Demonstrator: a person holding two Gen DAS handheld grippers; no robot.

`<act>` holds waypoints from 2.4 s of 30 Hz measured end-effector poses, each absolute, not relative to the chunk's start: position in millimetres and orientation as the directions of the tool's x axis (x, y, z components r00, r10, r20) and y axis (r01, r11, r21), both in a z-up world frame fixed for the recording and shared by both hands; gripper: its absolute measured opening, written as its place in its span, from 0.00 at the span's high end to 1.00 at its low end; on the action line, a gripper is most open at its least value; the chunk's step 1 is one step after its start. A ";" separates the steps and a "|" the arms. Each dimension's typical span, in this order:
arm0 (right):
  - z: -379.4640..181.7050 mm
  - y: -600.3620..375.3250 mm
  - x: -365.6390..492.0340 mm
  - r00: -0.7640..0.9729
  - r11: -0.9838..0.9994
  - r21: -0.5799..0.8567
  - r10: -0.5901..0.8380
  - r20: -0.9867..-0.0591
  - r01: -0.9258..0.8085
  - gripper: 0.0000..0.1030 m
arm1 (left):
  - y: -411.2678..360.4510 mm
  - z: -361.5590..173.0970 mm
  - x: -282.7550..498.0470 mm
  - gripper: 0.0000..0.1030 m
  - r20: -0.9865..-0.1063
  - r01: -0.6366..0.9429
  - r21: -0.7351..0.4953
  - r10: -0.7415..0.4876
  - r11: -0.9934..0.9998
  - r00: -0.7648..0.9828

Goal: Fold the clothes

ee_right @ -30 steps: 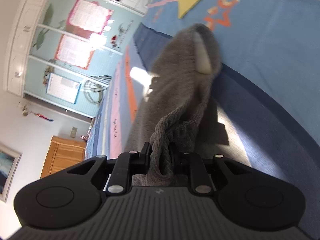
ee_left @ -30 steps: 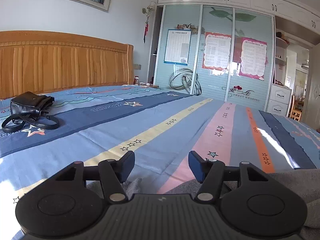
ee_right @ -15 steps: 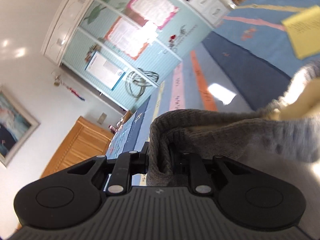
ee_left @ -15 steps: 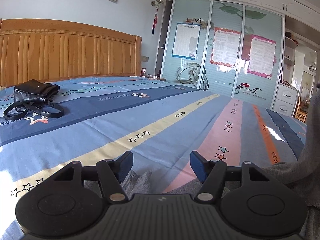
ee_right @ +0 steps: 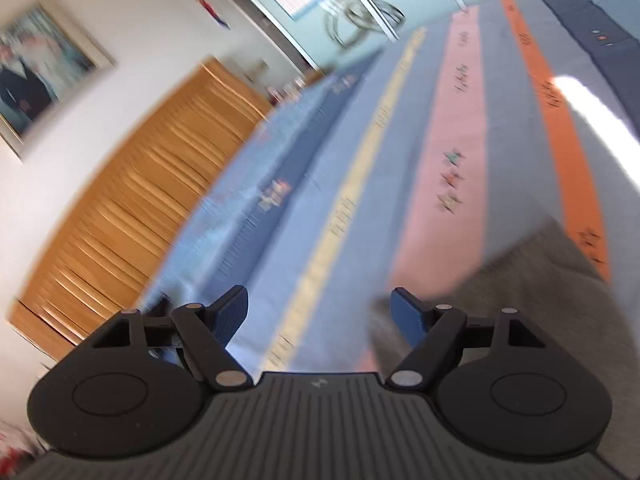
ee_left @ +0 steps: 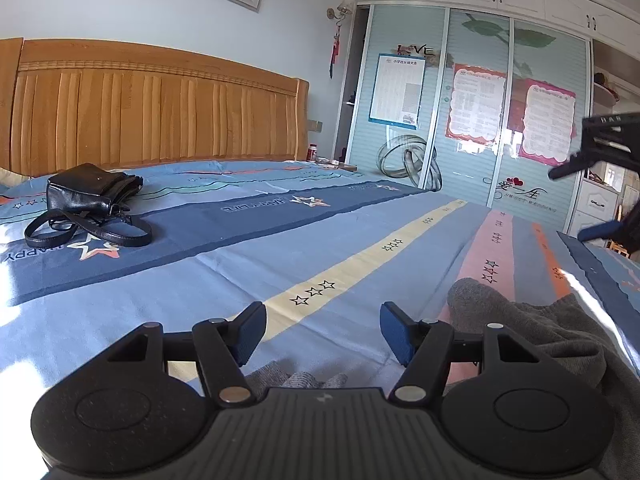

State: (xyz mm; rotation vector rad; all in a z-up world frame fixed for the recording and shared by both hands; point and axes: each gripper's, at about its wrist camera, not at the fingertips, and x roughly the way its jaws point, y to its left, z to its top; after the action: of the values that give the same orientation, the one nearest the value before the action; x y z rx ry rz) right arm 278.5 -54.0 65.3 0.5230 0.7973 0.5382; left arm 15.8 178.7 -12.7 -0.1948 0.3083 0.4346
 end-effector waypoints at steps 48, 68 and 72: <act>-97.1 -229.0 174.9 0.523 0.689 0.725 0.618 -0.586 -0.002 0.82 | 119.7 -12.6 22.9 0.28 -0.330 -0.375 -0.054 0.338 0.925 0.881; 20.9 -232.6 68.9 0.853 0.999 0.032 -0.014 -0.522 0.036 1.00 | 117.0 1.6 16.5 0.26 -0.307 -0.386 -0.089 0.343 0.918 0.888; -6.2 -266.4 67.3 0.757 0.916 0.399 0.295 -0.583 -0.049 0.82 | 115.6 1.7 15.9 0.26 -0.310 -0.382 -0.095 0.337 0.919 0.889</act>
State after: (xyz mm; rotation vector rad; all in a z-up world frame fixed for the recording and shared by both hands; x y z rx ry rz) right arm 67.3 -266.4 -6.2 0.3757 0.6895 0.1922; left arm 15.9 115.6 1.7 -0.1552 0.2938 0.3749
